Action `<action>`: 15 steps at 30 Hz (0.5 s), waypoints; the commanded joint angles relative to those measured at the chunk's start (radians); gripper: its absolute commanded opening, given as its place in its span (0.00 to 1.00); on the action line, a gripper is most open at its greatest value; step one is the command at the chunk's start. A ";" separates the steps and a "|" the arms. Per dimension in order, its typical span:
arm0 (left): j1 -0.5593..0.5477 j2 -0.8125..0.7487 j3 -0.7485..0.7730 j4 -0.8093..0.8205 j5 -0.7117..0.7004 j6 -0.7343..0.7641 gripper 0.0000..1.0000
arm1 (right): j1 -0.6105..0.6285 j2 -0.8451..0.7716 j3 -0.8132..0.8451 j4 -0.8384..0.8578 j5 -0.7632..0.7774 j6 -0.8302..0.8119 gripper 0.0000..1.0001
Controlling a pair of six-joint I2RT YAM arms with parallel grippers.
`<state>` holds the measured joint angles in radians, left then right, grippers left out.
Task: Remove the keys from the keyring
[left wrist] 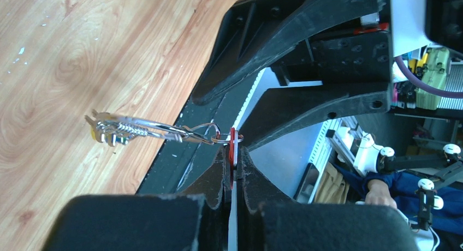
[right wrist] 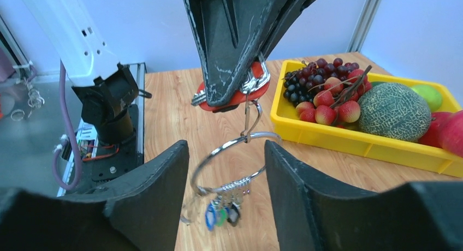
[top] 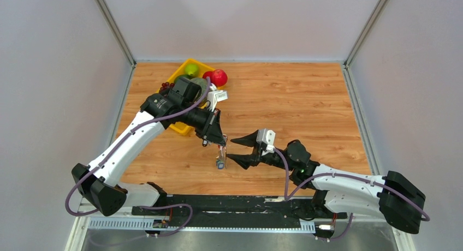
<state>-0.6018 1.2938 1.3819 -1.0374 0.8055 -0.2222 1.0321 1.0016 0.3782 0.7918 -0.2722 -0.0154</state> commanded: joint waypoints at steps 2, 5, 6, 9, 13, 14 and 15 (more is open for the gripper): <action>-0.008 -0.033 0.032 0.038 0.066 -0.016 0.00 | 0.005 0.060 0.066 0.053 -0.046 -0.017 0.55; -0.009 -0.034 0.031 0.040 0.068 -0.021 0.00 | 0.006 0.080 0.081 0.050 -0.051 -0.011 0.53; -0.010 -0.034 0.031 0.040 0.068 -0.022 0.00 | 0.007 0.080 0.080 0.055 -0.054 -0.009 0.53; -0.009 -0.036 0.031 0.040 0.069 -0.023 0.00 | 0.008 0.076 0.069 0.072 -0.060 -0.009 0.52; -0.009 -0.036 0.029 0.041 0.072 -0.025 0.00 | 0.009 0.071 0.068 0.068 -0.074 -0.024 0.52; -0.009 -0.036 0.030 0.042 0.072 -0.027 0.00 | 0.009 0.072 0.069 0.065 -0.081 -0.028 0.53; -0.010 -0.037 0.030 0.042 0.072 -0.027 0.00 | 0.009 0.074 0.071 0.063 -0.086 -0.031 0.53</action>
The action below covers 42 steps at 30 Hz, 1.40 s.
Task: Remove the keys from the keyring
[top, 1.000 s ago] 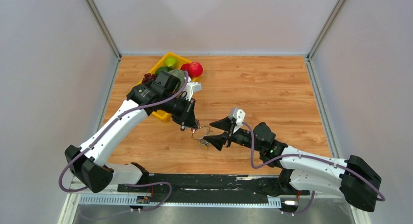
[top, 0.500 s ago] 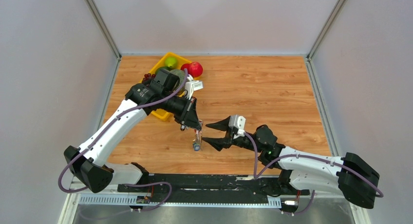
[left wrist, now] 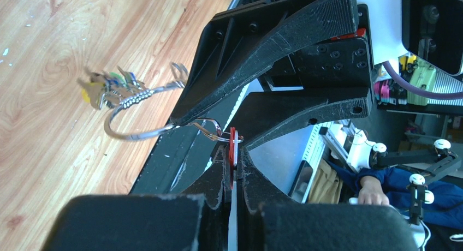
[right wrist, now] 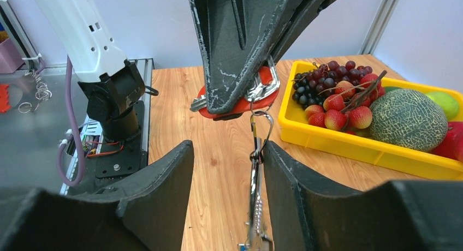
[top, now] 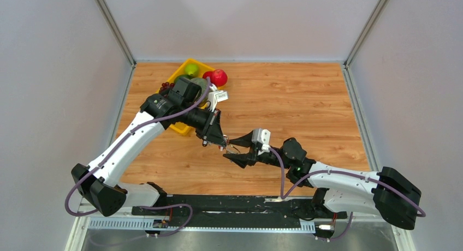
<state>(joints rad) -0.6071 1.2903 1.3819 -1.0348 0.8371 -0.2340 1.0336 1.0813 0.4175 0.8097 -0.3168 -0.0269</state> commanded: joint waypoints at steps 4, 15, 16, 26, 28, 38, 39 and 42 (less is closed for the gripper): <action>-0.004 -0.037 0.027 0.044 0.046 -0.024 0.00 | 0.007 0.000 0.038 0.036 -0.028 -0.024 0.48; -0.006 -0.055 0.009 0.066 0.060 -0.050 0.00 | 0.007 0.006 0.060 0.032 0.004 -0.019 0.41; -0.006 -0.057 0.009 0.067 0.060 -0.051 0.00 | 0.007 0.004 0.060 0.036 0.011 -0.018 0.43; -0.015 -0.073 -0.014 0.078 0.065 -0.071 0.00 | 0.007 -0.005 0.061 0.057 0.015 -0.024 0.31; -0.017 -0.075 -0.015 0.079 0.065 -0.071 0.00 | 0.007 -0.006 0.064 0.056 0.014 -0.027 0.25; -0.023 -0.088 -0.031 0.080 0.066 -0.074 0.00 | 0.006 -0.028 0.055 0.059 0.031 -0.020 0.07; -0.023 -0.088 -0.031 0.080 0.065 -0.074 0.00 | 0.006 -0.035 0.052 0.060 0.038 -0.016 0.03; -0.022 -0.096 -0.037 0.074 0.060 -0.070 0.00 | 0.005 -0.060 0.039 0.057 0.073 0.009 0.00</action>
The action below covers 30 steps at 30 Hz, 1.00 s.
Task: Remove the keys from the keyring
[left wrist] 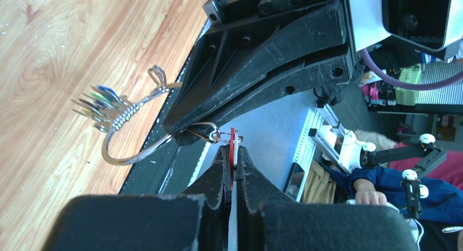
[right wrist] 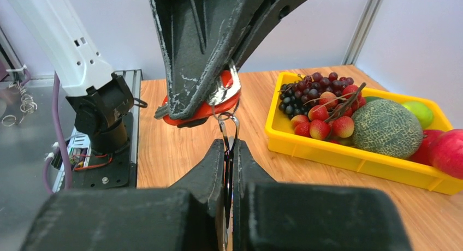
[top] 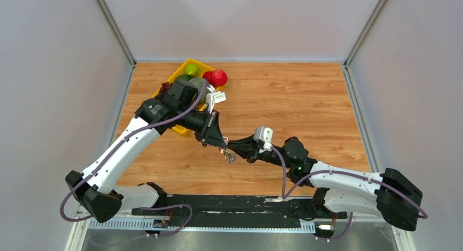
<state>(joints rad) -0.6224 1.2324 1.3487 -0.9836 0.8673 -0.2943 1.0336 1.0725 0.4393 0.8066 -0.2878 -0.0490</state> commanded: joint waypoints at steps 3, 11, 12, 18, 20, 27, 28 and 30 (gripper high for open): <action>-0.007 -0.051 -0.019 0.020 0.021 -0.002 0.00 | 0.005 -0.066 0.021 0.022 0.069 0.069 0.00; -0.007 -0.076 -0.095 0.022 -0.001 0.016 0.00 | 0.006 -0.064 0.060 -0.043 0.097 0.235 0.00; -0.007 -0.079 -0.101 0.022 -0.002 0.017 0.00 | 0.006 -0.063 0.064 -0.052 0.109 0.247 0.00; -0.007 -0.090 -0.135 0.018 -0.017 0.030 0.00 | 0.006 -0.078 0.064 -0.056 0.151 0.294 0.00; -0.007 -0.089 -0.146 0.017 -0.016 0.034 0.00 | 0.006 -0.078 0.070 -0.065 0.168 0.313 0.00; -0.008 -0.105 -0.113 0.031 -0.009 0.017 0.00 | 0.007 -0.039 0.074 -0.064 0.146 0.278 0.16; -0.008 -0.108 -0.107 0.033 -0.007 0.015 0.00 | 0.010 -0.027 0.073 -0.055 0.134 0.267 0.20; -0.008 -0.114 -0.090 0.035 -0.006 0.009 0.00 | 0.023 -0.011 0.062 -0.033 0.123 0.240 0.26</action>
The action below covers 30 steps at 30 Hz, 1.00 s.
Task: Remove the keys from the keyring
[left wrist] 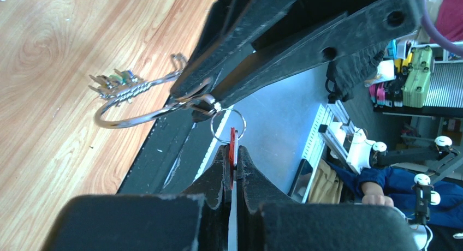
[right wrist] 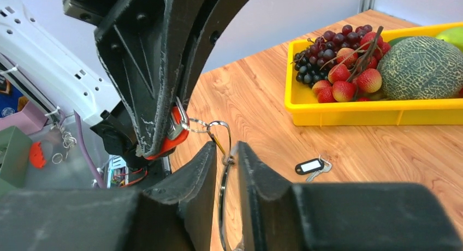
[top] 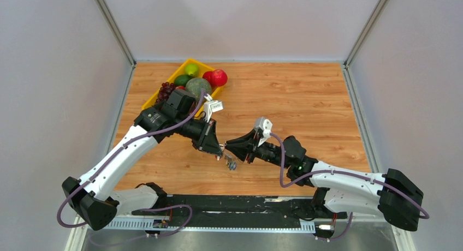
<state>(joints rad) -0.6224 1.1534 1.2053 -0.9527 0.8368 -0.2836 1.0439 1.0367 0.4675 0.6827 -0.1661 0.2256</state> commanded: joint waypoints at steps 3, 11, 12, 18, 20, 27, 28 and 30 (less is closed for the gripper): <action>-0.009 -0.040 0.065 0.006 0.028 -0.005 0.00 | 0.049 0.043 0.017 0.116 0.016 -0.083 0.30; -0.008 -0.035 0.070 0.031 0.047 -0.039 0.00 | 0.078 0.062 -0.008 0.181 0.031 -0.125 0.31; -0.008 -0.035 0.065 0.039 0.048 -0.043 0.00 | 0.080 0.062 -0.009 0.184 0.031 -0.132 0.31; -0.008 -0.037 0.068 0.073 0.047 -0.079 0.00 | 0.111 0.074 -0.015 0.191 0.034 -0.190 0.31; -0.008 -0.039 0.072 0.090 0.042 -0.097 0.00 | 0.137 0.074 -0.022 0.192 0.061 -0.215 0.32; -0.008 -0.048 0.071 0.161 -0.015 -0.177 0.00 | 0.229 0.061 -0.080 0.245 0.264 -0.312 0.38; -0.008 -0.047 0.069 0.167 -0.019 -0.193 0.00 | 0.239 0.058 -0.088 0.254 0.300 -0.323 0.39; -0.008 -0.050 0.058 0.191 -0.029 -0.218 0.00 | 0.259 0.054 -0.102 0.269 0.357 -0.345 0.41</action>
<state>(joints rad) -0.6281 1.1366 1.2343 -0.8894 0.8188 -0.4252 1.2636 1.1034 0.4023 0.8986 0.0475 -0.0551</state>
